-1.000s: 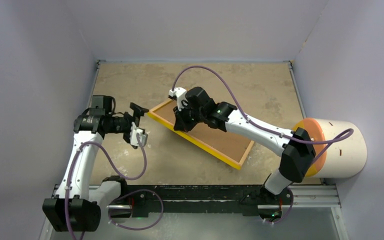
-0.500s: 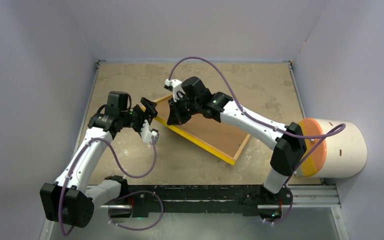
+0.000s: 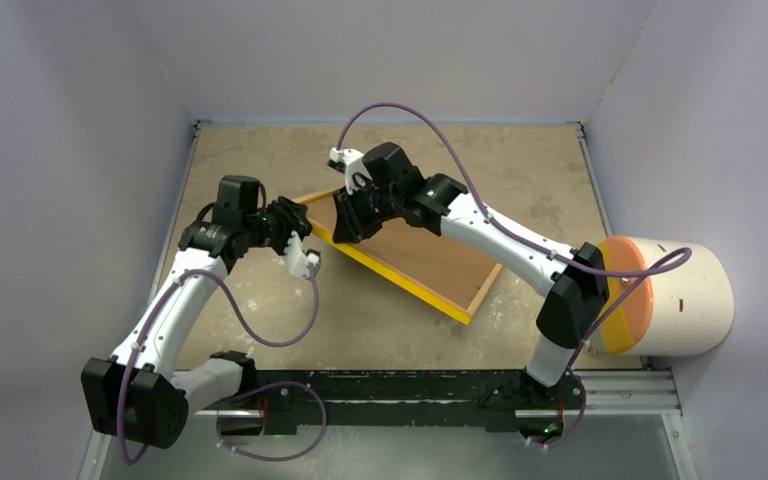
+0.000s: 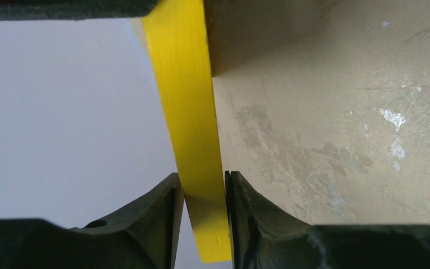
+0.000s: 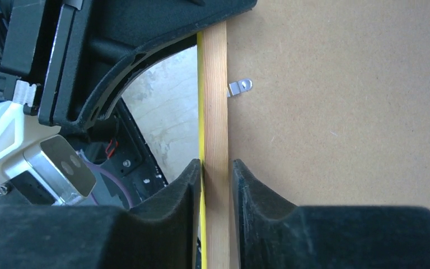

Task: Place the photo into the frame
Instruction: Turn over the photo frame at the center of the board.

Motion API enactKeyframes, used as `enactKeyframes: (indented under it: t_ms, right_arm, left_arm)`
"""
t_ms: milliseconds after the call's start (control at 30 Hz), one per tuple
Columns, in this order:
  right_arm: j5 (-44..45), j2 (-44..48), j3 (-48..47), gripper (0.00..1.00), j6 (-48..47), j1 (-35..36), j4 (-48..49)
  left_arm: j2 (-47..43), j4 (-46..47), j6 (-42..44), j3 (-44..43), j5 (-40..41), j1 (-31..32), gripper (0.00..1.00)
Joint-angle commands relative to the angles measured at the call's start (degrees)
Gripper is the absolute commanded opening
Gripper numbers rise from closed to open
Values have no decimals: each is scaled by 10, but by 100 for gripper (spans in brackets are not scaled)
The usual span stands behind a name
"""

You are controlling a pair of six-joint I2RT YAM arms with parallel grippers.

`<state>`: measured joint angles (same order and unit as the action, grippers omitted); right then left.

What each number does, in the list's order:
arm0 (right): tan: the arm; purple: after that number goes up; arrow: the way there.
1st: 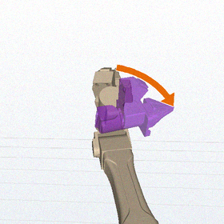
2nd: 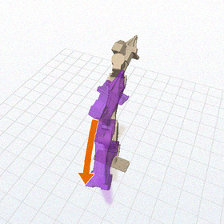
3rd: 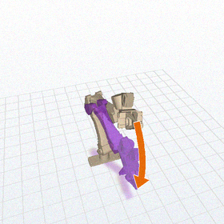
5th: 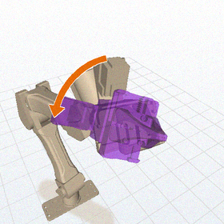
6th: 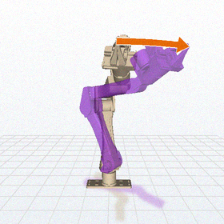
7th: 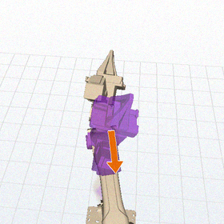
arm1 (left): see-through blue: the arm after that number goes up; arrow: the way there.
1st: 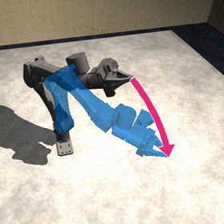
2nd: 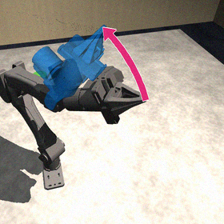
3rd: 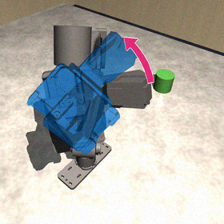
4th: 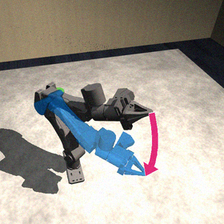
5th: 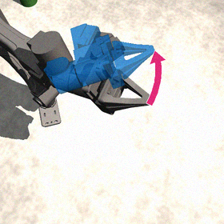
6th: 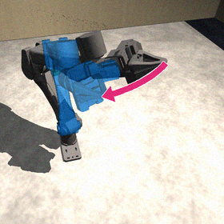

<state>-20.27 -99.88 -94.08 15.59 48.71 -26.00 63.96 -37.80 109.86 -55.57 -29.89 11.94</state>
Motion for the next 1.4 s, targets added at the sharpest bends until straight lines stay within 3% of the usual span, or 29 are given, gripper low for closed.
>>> enactKeyframes:
  t_ms: [0, 100, 200, 533, 800, 900, 1167, 1367]
  right_arm:
    - [33, 34, -30, 38, -52, 0, 7]
    - [92, 54, -19, 50, -112, 0, -12]
    - [115, 72, -4, 54, -167, 2, -45]
    - [239, 133, 58, 71, -269, 66, -113]
    - [261, 135, 65, 74, -274, 103, -141]
    - [328, 112, 70, 74, -278, 124, -158]
    - [492, 72, 44, 59, -272, 152, -182]
    - [569, 95, 46, 39, -276, 170, -118]
  left_arm:
    - [7, -10, -48, -61, -8, 4, 35]
    - [26, -38, -65, -90, -7, 4, 28]
    - [35, -55, -66, -103, -5, 4, 21]
    - [51, -71, -75, -126, -5, 4, 18]
    - [49, -76, -74, -126, 0, 4, 15]
    - [50, -76, -78, -127, 1, 4, 15]
    - [59, -83, -98, -139, 3, 4, 14]
    - [53, -48, -124, -140, -10, 4, 15]
